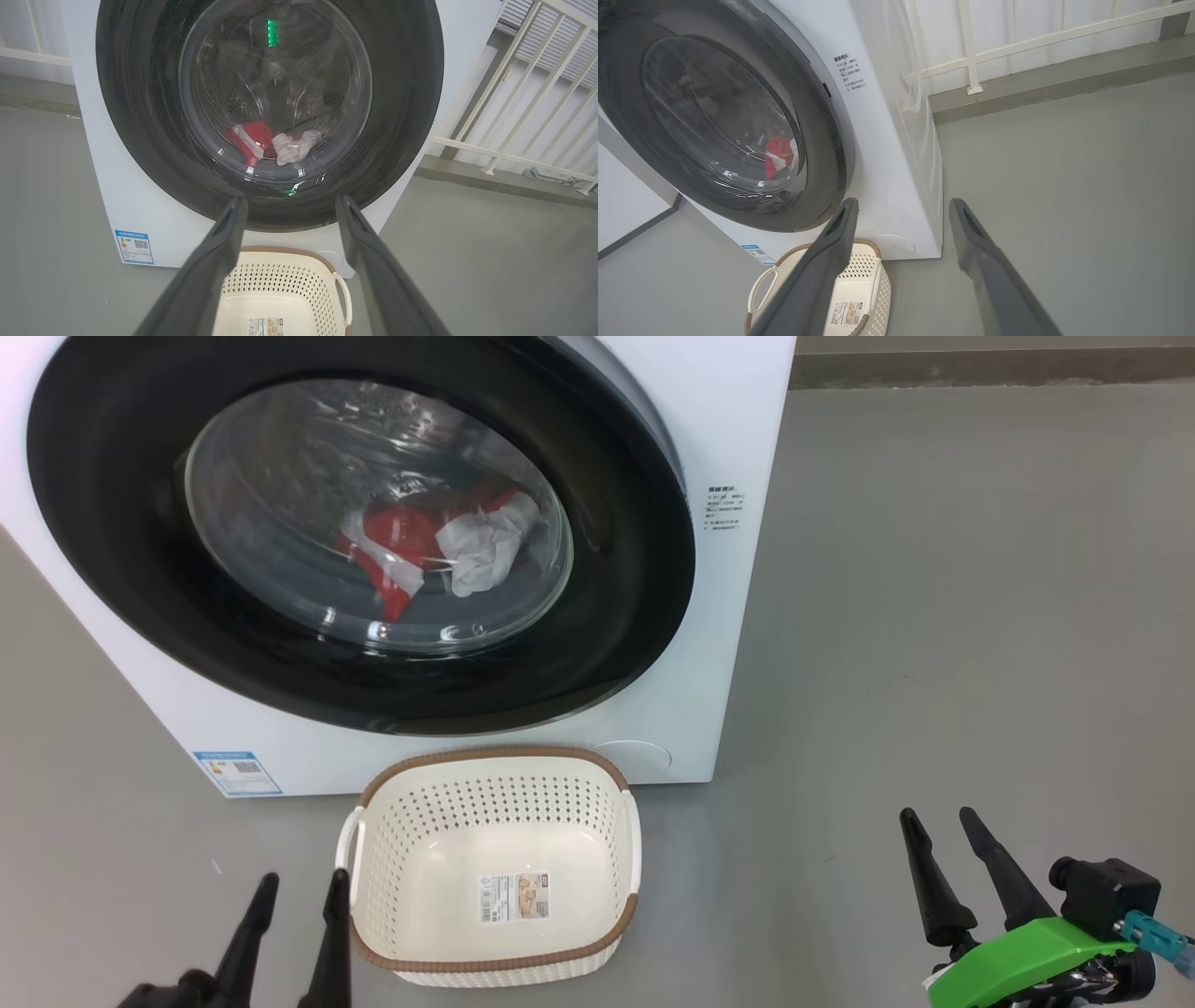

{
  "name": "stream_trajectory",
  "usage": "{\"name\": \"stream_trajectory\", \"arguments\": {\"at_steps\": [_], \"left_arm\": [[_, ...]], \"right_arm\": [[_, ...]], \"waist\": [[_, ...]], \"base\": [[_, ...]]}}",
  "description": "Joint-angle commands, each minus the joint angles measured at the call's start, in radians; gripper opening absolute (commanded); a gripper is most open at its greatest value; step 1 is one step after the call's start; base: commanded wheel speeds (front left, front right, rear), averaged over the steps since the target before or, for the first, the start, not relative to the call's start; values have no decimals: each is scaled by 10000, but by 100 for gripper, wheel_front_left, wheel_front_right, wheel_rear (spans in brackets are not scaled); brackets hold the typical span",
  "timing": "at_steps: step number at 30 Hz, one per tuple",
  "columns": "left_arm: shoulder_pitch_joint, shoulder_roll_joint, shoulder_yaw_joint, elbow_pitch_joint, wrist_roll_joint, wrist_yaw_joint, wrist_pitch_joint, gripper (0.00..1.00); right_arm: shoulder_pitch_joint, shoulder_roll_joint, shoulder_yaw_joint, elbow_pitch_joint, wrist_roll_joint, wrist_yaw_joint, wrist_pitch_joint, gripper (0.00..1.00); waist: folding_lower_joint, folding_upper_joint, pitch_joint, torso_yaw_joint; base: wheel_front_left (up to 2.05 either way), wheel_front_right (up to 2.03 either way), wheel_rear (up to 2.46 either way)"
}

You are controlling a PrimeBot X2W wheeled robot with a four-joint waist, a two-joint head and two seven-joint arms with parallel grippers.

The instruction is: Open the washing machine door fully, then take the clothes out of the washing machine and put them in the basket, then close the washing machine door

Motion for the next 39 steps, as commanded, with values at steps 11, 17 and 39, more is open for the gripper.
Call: {"name": "stream_trajectory", "arguments": {"at_steps": [11, 17, 39], "left_arm": [[-11, 268, 92, -74, 1020, -64, -477, 100], [-12, 382, 54, 153, 1388, -67, -654, 100], [-47, 445, 12, 332, 1182, -69, -715, 100]], "right_arm": [[-144, -155, 129, -238, -1362, -7, -462, 100], [-104, -137, 72, -266, -1988, -7, -638, 100], [165, 103, -251, -258, -2222, -7, -697, 100]], "waist": [[-1, 0, 77, -74], [-1, 0, 106, -106], [-1, 0, 83, -120]], "base": [[0, 0, 0], [0, 0, 0], [0, 0, 0]]}}
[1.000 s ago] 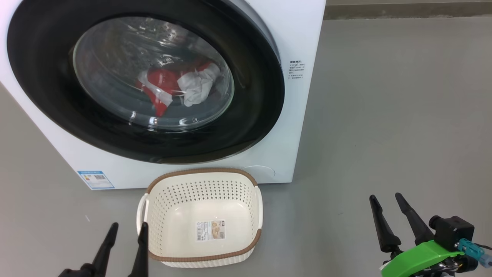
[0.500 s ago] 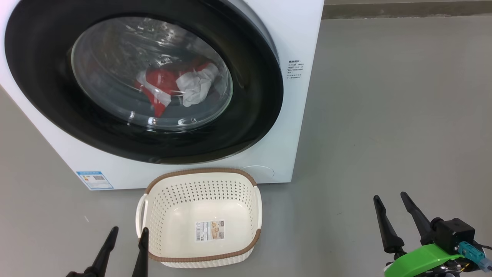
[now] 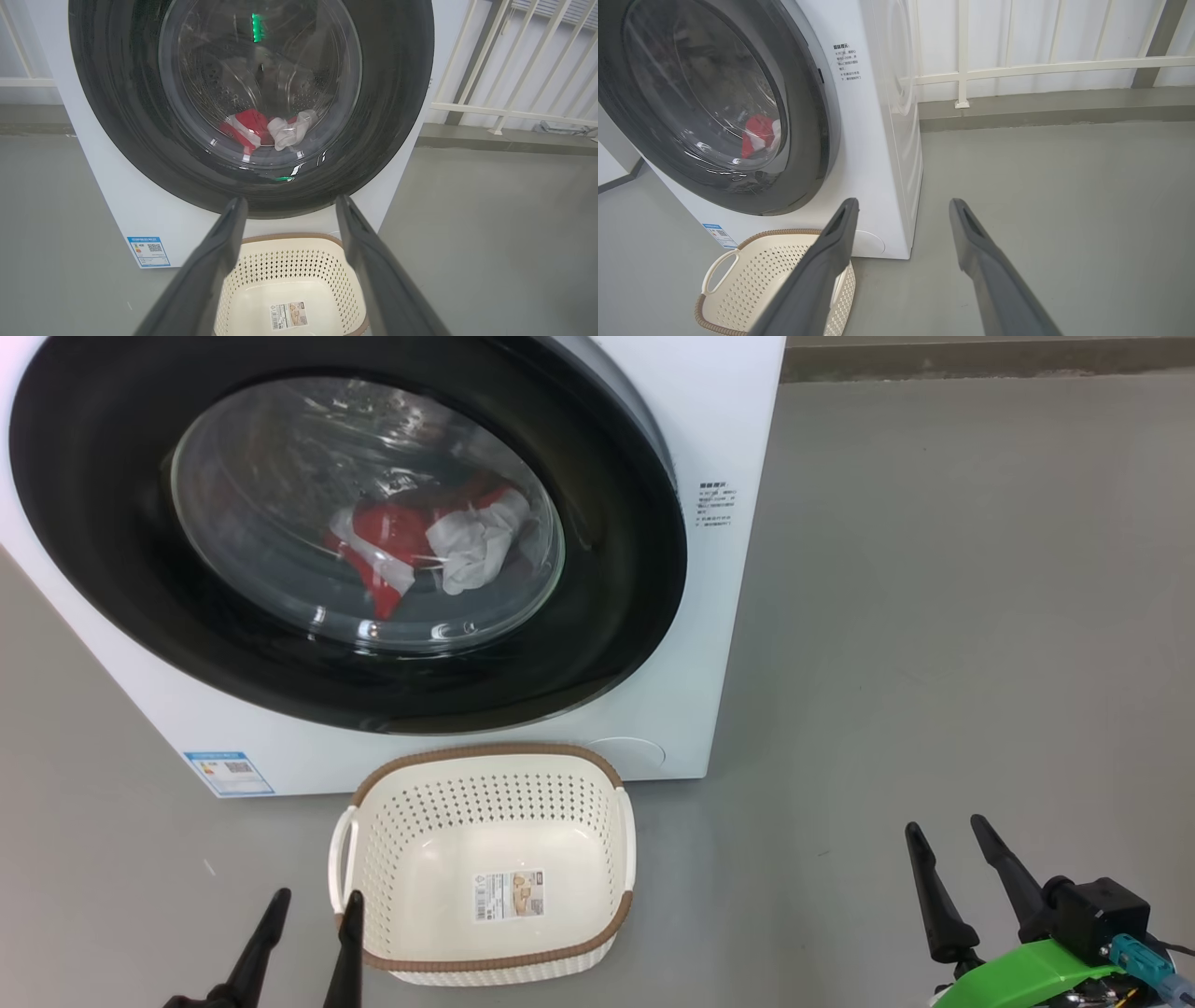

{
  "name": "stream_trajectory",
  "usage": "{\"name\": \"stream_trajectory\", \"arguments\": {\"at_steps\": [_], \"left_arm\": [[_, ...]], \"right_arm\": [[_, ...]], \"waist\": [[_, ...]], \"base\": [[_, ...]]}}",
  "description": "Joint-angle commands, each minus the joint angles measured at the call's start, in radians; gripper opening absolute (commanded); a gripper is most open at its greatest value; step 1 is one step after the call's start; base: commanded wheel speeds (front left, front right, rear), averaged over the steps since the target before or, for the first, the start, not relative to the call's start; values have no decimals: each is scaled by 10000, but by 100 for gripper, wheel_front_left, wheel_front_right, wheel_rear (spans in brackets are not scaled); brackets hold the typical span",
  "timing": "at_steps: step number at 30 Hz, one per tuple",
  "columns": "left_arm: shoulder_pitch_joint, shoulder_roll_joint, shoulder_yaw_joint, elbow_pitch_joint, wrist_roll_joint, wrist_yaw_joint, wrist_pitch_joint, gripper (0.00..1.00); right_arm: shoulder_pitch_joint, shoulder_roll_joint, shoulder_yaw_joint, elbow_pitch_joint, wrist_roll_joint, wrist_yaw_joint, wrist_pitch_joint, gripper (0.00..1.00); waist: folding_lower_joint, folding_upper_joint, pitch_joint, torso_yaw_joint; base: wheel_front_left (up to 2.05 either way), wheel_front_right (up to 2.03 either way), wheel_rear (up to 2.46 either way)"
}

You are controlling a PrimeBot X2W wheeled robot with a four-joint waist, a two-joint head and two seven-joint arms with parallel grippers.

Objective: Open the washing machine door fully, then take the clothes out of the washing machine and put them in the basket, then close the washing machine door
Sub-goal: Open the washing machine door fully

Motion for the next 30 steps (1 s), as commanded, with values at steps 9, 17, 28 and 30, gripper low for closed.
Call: {"name": "stream_trajectory", "arguments": {"at_steps": [9, 17, 28, 30], "left_arm": [[-240, 96, 123, -280, -161, -57, -122, 100], [-489, 46, -129, -340, -241, -57, -122, 100], [-1158, 105, -614, -390, -480, -57, -122, 100], [-1283, 110, -680, -366, -537, -57, -122, 100]], "right_arm": [[-553, 15, 371, -617, 488, -7, -118, 0], [-1846, 242, 329, -885, 2210, -7, -118, 0], [-4797, 38, 902, -795, 5363, -7, -118, 0], [-5316, -268, 1125, -627, 5917, -7, -118, 0]], "waist": [[0, -1, 126, 88], [0, -1, 443, 273], [0, -1, 1211, 890], [0, -1, 1341, 1039]], "base": [[0, 0, 0], [0, 0, 0], [0, 0, 0], [0, 0, 0]]}}
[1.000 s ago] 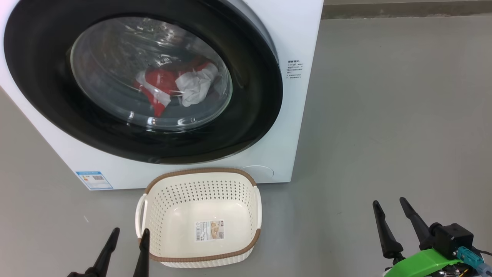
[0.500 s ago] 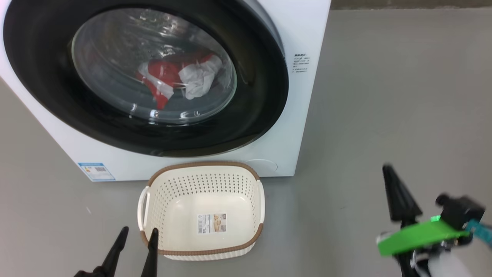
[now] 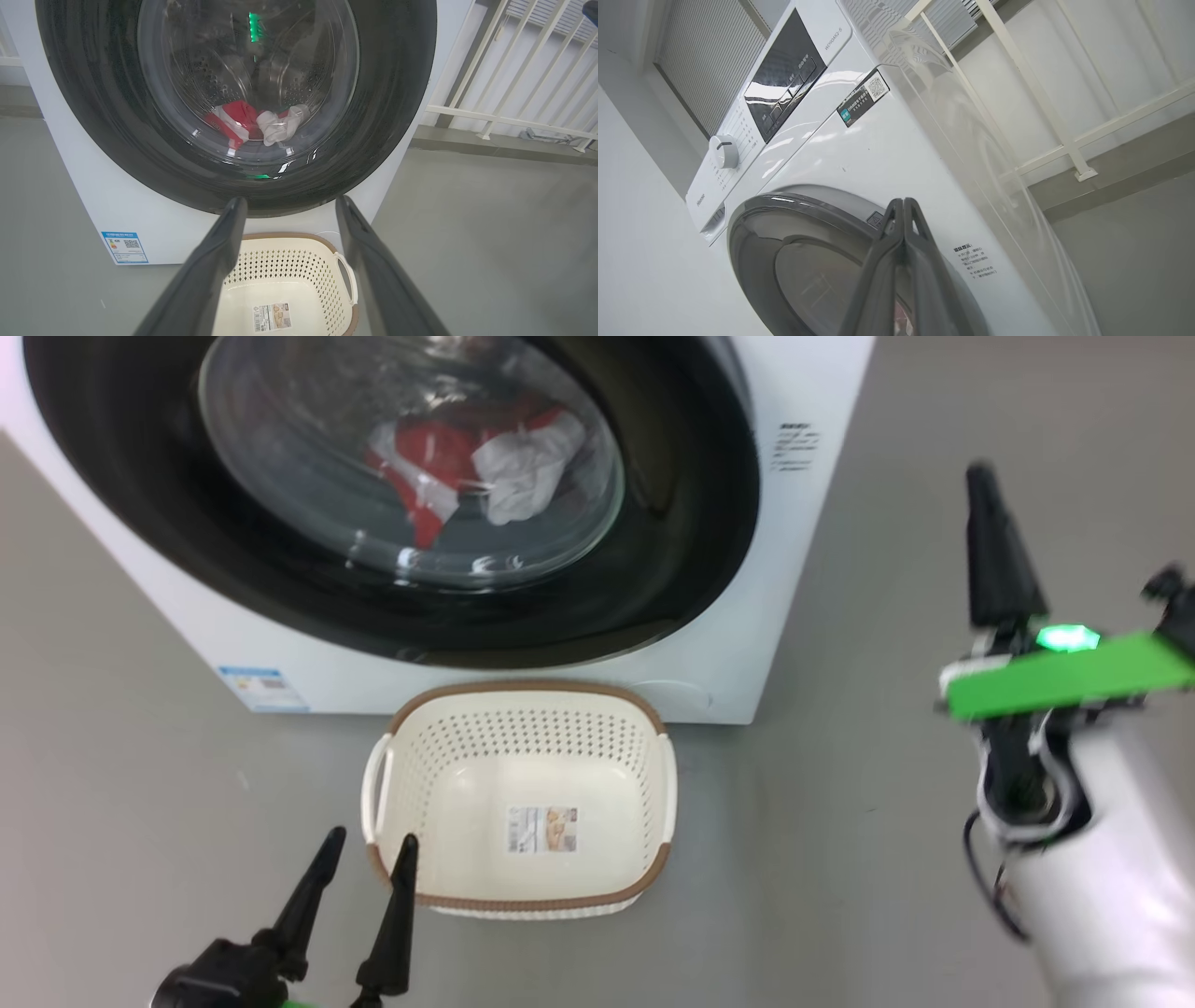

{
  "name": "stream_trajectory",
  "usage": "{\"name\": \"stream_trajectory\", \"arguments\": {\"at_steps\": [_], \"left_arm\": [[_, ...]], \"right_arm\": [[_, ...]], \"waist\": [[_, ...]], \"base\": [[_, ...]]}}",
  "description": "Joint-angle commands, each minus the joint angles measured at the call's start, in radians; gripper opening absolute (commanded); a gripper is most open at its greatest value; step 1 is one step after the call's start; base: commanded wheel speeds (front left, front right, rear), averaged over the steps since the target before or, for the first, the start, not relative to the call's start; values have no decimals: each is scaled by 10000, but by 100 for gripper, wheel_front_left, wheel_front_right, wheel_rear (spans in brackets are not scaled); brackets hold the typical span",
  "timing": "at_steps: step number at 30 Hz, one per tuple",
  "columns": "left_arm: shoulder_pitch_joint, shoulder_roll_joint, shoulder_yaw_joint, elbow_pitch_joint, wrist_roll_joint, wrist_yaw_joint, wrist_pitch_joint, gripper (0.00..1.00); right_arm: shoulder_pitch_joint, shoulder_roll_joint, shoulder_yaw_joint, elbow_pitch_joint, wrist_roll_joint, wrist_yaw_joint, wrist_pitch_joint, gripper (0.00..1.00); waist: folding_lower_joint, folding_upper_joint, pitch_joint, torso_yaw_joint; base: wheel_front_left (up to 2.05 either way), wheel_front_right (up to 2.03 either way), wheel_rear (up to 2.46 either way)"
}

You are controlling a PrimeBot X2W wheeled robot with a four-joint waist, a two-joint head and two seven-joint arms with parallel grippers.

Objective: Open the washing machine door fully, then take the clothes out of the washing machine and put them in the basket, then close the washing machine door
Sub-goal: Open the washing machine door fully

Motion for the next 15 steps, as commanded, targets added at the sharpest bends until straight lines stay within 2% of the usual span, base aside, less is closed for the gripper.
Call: {"name": "stream_trajectory", "arguments": {"at_steps": [1, 6, 9, 15], "left_arm": [[-389, 121, 281, -217, -107, -57, -122, 100], [-589, 127, 211, -183, -208, -57, -122, 100], [-719, 138, 137, -166, -269, -57, -122, 100], [-979, 163, 1, -106, -364, -58, -122, 100]], "right_arm": [[-555, -221, 390, -121, 402, -7, -61, 0], [-1443, -822, 990, 236, 1872, -7, 289, 0], [-2023, -1144, 1178, 434, 3185, -7, 894, 0], [-2994, -1721, 1498, 1038, 4921, -7, 2400, 0]], "waist": [[0, 0, 301, 323], [0, 0, 525, 584], [0, 0, 701, 740], [0, 0, 997, 978]], "base": [[0, 0, 0], [0, 0, 0], [0, 0, 0], [0, 0, 0]]}}
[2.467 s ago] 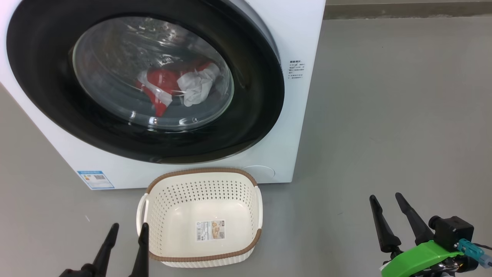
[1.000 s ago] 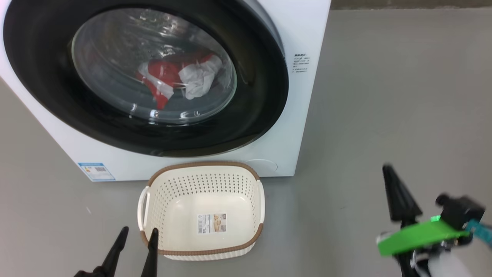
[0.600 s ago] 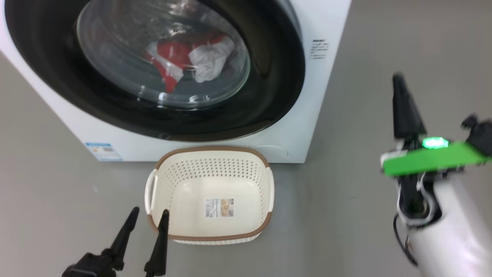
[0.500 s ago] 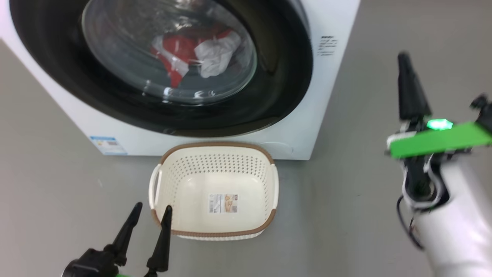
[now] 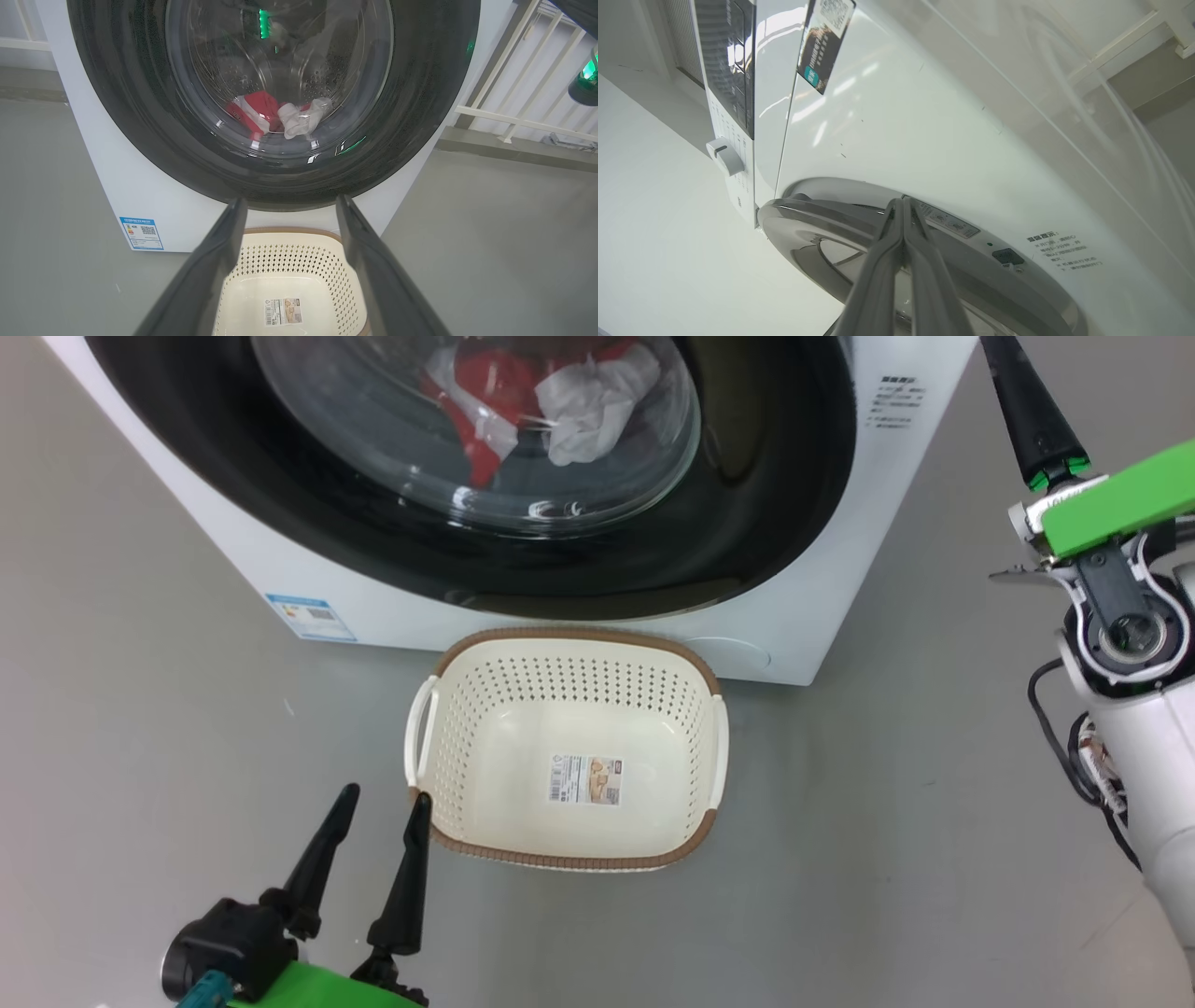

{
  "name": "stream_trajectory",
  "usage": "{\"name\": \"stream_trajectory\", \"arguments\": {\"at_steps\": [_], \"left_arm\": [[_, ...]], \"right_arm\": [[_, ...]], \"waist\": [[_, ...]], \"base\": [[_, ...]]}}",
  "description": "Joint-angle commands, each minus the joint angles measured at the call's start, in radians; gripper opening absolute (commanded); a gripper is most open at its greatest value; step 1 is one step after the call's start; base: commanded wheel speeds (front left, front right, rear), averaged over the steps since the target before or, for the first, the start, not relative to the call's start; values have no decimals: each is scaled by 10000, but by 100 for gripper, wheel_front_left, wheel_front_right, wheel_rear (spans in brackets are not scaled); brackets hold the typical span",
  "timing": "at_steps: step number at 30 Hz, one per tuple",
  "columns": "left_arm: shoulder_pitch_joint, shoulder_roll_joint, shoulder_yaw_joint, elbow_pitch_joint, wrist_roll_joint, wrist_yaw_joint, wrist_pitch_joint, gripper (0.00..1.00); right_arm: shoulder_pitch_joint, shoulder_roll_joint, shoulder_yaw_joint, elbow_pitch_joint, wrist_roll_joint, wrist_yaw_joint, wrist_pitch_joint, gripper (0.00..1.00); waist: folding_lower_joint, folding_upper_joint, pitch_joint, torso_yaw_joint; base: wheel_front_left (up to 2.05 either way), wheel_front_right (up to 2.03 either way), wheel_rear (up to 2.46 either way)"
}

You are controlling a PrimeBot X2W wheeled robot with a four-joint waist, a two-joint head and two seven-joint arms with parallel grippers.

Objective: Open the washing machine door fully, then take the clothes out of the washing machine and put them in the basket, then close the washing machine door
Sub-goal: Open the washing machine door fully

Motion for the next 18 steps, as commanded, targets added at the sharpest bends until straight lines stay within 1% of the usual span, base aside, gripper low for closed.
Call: {"name": "stream_trajectory", "arguments": {"at_steps": [1, 4, 9, 15, 18], "left_arm": [[-321, 164, 281, -174, -76, -58, -120, 100], [-422, 178, 208, -134, -105, -58, -120, 100], [-571, 216, 109, -86, -147, -58, -120, 100], [-746, 257, -20, -60, -198, -58, -120, 100], [-832, 276, -106, -48, -228, -58, -120, 100]], "right_arm": [[-366, -59, 193, -96, 363, -7, 374, 0], [-734, -235, 313, 225, 961, -7, 1252, 0], [-1324, -349, 276, 706, 1831, -7, 2508, 0], [-2004, -416, 280, 1396, 2391, -7, 3755, 0], [-2350, -452, 259, 1770, 2513, -7, 4163, 0]], "waist": [[0, -1, 206, 186], [0, -1, 307, 275], [0, -1, 513, 371], [0, -1, 760, 478], [0, -1, 880, 549]], "base": [[0, 0, 0], [0, 0, 0], [0, 0, 0], [0, 0, 0], [0, 0, 0]]}}
